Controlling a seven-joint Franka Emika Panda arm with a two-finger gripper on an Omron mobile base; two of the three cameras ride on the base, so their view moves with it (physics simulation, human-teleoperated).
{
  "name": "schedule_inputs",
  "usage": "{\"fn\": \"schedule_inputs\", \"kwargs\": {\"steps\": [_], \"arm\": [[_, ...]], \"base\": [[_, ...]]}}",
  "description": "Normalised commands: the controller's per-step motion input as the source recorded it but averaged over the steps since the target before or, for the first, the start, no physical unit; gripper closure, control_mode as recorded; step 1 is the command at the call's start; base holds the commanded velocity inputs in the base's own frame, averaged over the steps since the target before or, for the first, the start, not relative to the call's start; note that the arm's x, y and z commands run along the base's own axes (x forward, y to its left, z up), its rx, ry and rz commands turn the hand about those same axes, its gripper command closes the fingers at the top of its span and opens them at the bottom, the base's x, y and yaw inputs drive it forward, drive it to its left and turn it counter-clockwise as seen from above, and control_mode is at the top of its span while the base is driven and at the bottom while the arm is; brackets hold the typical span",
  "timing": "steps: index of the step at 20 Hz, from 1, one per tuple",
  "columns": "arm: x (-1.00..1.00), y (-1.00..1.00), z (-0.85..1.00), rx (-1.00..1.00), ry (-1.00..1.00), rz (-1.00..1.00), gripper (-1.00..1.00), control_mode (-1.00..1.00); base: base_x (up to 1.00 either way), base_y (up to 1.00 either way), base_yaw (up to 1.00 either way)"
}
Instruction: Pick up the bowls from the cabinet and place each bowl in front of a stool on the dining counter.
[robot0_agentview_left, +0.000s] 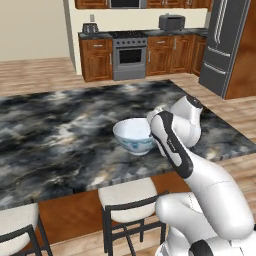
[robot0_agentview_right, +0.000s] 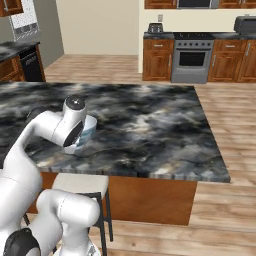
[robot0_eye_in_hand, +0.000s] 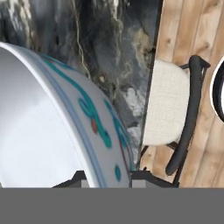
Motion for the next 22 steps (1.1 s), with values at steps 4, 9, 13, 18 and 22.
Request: {"fn": "schedule_inputs", "kwargs": {"steps": [4,9,13,18,22], "arm": [[0.41,0.01,-0.32,0.0,0.0,0.02,1.0,-1.0],[0.53,0.09,-0.43,0.0,0.0,0.02,1.0,-1.0],[0.58,0.16,-0.47,0.0,0.0,0.01,1.0,-1.0],[0.41,0.15,-0.32,0.0,0.0,0.01,1.0,-1.0],[0.34,0.12,-0.22,0.0,0.0,0.01,1.0,-1.0]], "base": [[0.0,0.0,0.0],[0.0,0.0,0.0],[0.0,0.0,0.0],[0.0,0.0,0.0],[0.0,0.0,0.0]]}}
